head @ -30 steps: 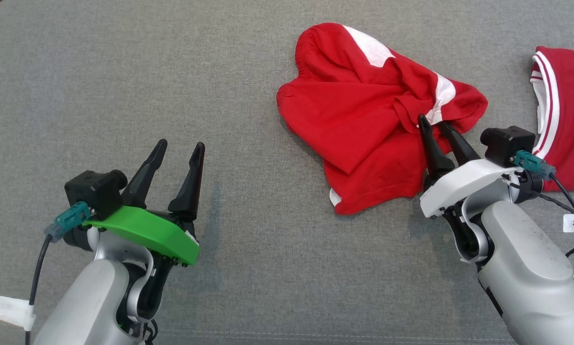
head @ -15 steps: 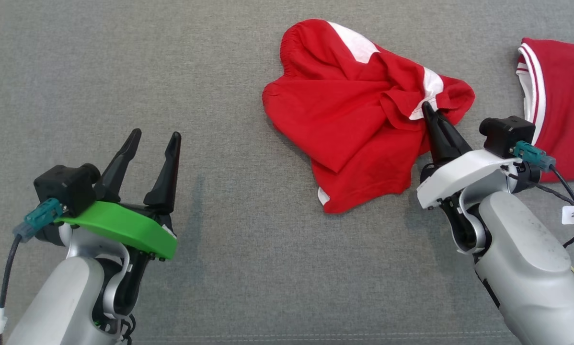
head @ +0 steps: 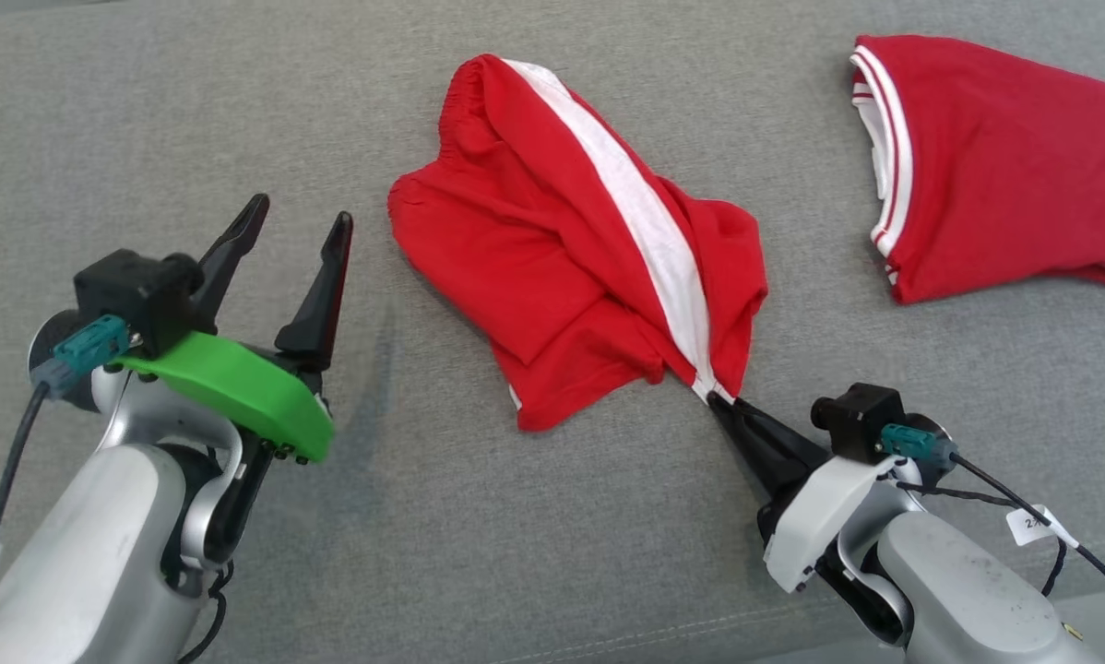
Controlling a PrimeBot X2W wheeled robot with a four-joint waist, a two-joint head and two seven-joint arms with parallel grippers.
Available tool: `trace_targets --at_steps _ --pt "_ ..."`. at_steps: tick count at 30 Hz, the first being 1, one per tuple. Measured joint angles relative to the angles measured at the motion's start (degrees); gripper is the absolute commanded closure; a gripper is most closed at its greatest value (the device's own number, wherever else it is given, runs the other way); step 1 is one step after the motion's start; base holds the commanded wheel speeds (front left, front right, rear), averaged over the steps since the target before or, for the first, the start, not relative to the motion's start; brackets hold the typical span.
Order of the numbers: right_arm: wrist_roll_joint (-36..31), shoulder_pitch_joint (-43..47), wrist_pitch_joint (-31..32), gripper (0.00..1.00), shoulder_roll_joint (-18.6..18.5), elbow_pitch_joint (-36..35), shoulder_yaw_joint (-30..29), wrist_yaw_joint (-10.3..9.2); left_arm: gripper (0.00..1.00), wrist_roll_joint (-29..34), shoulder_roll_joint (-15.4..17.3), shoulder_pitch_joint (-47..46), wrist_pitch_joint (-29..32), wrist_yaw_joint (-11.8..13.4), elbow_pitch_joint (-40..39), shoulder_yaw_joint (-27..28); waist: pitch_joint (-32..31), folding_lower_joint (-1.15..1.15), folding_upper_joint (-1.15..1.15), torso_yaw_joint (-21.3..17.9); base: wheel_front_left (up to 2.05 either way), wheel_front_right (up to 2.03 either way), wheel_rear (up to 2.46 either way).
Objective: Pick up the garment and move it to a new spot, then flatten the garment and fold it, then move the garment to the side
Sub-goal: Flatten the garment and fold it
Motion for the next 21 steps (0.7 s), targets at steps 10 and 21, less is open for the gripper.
trace_targets --at_steps 10,21 --pt "0.04 1.04 2.14 1.0 -3.41 -0.97 2.5 0.69 0.0 2.38 -2.61 -9.86 8.25 -0.88 0.93 -7.14 0.41 0.0 0.0 -7.79 0.0 0.0 0.0" --pt "-0.29 -0.04 2.98 1.0 -5.92 -1.66 4.64 1.3 0.0 5.39 -7.71 -22.64 18.12 -1.86 10.03 -12.21 3.49 0.0 0.0 -12.34 0.0 0.0 0.0"
